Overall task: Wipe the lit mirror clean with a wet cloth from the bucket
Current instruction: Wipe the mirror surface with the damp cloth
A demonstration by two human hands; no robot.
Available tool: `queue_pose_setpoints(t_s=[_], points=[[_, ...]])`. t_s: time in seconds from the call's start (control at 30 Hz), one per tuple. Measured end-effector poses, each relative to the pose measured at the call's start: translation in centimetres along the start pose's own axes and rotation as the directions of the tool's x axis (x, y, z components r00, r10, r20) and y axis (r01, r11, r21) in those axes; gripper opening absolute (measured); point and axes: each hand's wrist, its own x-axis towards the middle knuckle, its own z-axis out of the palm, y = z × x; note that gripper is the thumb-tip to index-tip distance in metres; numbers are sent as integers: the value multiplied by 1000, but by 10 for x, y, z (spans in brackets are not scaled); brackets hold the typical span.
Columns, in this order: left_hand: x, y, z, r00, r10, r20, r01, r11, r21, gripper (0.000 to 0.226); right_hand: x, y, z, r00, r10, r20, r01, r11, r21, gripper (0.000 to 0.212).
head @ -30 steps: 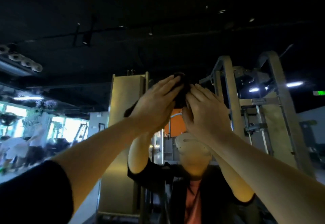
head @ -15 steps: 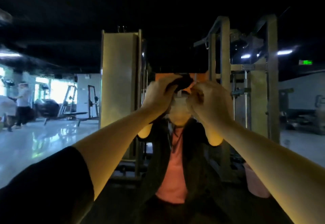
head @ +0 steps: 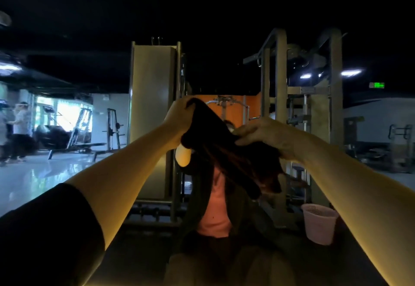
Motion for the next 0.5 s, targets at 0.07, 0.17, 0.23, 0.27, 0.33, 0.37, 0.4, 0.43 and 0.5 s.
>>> queue_pose_setpoints(t_s=[0.07,0.17,0.23,0.27,0.33,0.37,0.4,0.43,0.5], points=[[-10,0,-8,999,50,11,-50,999,11,25,4,5,6,996,78,-45,-83,989,-120,10],[-32,8,-10,948,38,316,11,989,-151,21,10,3,26,959,108,-261,-141,984,-112,16],[-42,6,-9,876,-34,481,166,958,-235,33,12,-1,34,931,150,-332,-104,983,152,29],[-46,3,-6,866,-84,493,233,940,-250,39,14,-1,35,928,156,-338,-57,957,284,35],[-55,-5,4,864,-168,475,321,910,-263,36,11,-4,41,939,135,-317,28,886,462,32],[-59,-10,11,853,-179,490,344,900,-269,34,8,-5,45,950,108,-293,59,859,508,30],[-62,-14,18,839,-178,514,368,881,-296,40,5,-7,49,965,62,-253,86,841,534,28],[-64,-18,26,838,-169,519,384,858,-340,45,2,-7,51,980,9,-197,100,836,539,27],[-62,-25,40,896,-182,405,352,847,-397,34,2,-5,52,991,-87,-105,126,873,472,22]])
